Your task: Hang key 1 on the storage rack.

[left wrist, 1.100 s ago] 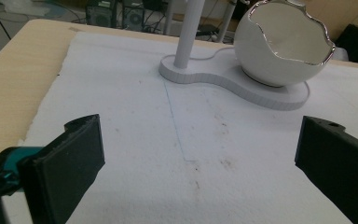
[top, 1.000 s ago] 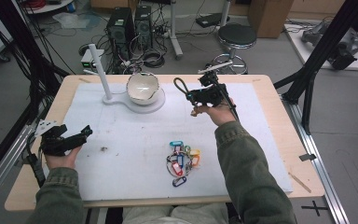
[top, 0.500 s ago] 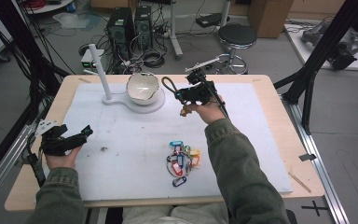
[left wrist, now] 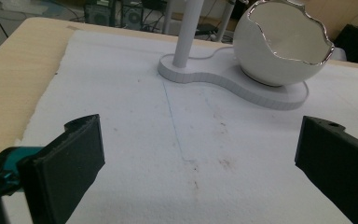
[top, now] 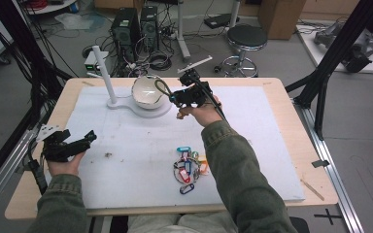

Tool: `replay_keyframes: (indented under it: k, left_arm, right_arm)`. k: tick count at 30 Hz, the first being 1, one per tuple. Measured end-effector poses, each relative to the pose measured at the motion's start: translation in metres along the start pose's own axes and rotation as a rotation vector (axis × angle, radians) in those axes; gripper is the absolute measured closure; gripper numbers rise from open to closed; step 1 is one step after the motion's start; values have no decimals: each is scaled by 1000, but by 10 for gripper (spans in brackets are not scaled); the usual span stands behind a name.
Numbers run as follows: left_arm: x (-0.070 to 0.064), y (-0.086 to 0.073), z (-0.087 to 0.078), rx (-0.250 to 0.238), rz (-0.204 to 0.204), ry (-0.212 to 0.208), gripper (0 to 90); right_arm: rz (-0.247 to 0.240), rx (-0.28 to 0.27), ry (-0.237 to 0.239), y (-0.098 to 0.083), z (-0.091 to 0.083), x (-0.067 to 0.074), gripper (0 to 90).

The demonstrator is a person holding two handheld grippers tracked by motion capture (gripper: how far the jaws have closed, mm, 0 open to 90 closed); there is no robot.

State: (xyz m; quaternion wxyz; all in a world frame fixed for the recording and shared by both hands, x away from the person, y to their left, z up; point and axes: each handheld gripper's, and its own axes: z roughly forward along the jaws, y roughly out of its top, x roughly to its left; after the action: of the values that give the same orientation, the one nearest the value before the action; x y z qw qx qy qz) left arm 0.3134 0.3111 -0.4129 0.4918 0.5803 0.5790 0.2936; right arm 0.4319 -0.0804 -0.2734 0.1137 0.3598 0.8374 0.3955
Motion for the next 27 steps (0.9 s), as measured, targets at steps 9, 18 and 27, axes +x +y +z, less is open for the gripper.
replay_keyframes:
  k: [9, 18, 27]
  left_arm:
    - [0, 0, 0, -2, -1, -3, 17]
    - [0, 0, 1, -2, -4, -7, 17]
    - [0, 0, 1, 0, 0, -8, 17]
  right_arm:
    - [-20, -1, 26, 14, 15, 16, 755]
    - [-50, 4, 51, 33, 29, 37, 755]
    - [-76, 14, 62, 52, 40, 53, 756]
